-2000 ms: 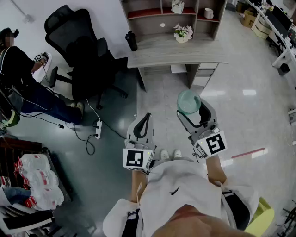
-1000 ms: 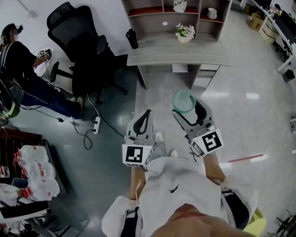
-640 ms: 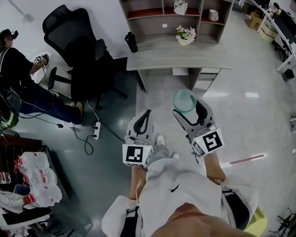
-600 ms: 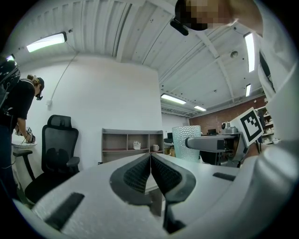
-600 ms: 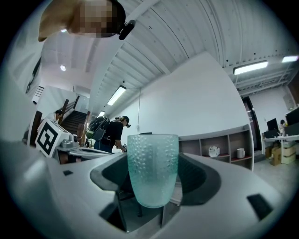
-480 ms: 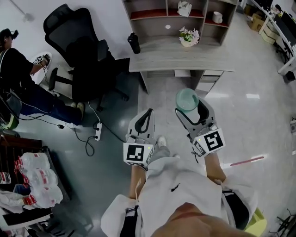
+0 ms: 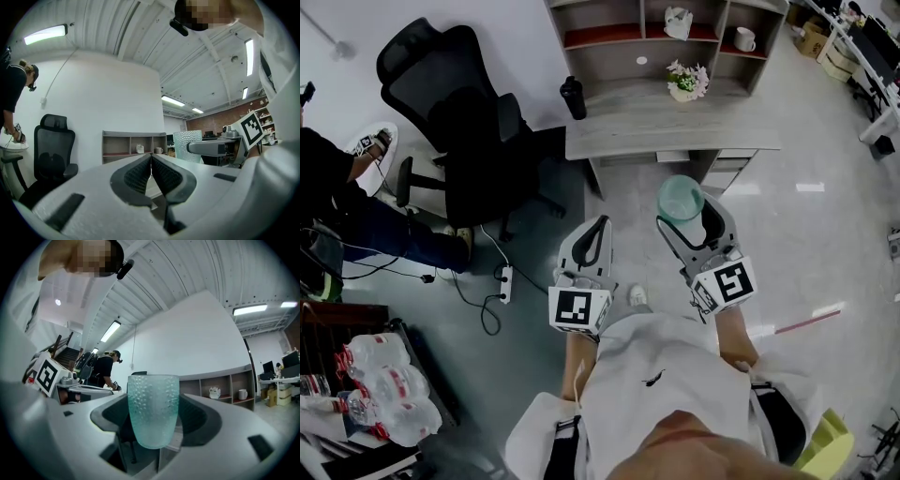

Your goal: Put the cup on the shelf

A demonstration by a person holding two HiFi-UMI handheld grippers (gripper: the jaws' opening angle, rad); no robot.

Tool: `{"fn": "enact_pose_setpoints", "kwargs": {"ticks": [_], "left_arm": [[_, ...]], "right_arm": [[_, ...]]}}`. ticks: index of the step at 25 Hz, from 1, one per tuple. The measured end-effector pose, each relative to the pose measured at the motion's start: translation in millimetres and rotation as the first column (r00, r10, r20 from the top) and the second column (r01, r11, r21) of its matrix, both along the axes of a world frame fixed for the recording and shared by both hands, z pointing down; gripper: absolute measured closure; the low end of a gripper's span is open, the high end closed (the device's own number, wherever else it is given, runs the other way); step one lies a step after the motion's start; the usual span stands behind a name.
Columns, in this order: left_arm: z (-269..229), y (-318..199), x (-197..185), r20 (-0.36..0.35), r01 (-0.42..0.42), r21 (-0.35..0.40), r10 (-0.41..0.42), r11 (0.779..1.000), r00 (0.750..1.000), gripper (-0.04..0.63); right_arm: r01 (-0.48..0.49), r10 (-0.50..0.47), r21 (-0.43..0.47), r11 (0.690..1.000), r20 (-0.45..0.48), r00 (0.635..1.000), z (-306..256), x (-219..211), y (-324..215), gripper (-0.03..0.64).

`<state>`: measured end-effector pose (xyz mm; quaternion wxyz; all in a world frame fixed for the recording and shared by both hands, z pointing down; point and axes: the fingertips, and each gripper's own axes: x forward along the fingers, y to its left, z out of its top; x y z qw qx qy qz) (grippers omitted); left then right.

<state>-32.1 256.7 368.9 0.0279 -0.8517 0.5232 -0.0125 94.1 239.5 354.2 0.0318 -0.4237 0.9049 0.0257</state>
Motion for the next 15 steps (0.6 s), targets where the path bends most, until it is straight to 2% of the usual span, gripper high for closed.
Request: {"fn": "enact_pose_setpoints", "kwargs": {"ticks": [15], "left_arm": [[0, -44, -20, -0.008, -0.072, 0.002, 0.072, 0.997, 0.997, 0.568]], "right_arm": [[-0.059, 0.058, -0.011, 0.998, -0.018, 0.998, 2, -26, -30, 0.270]]}}
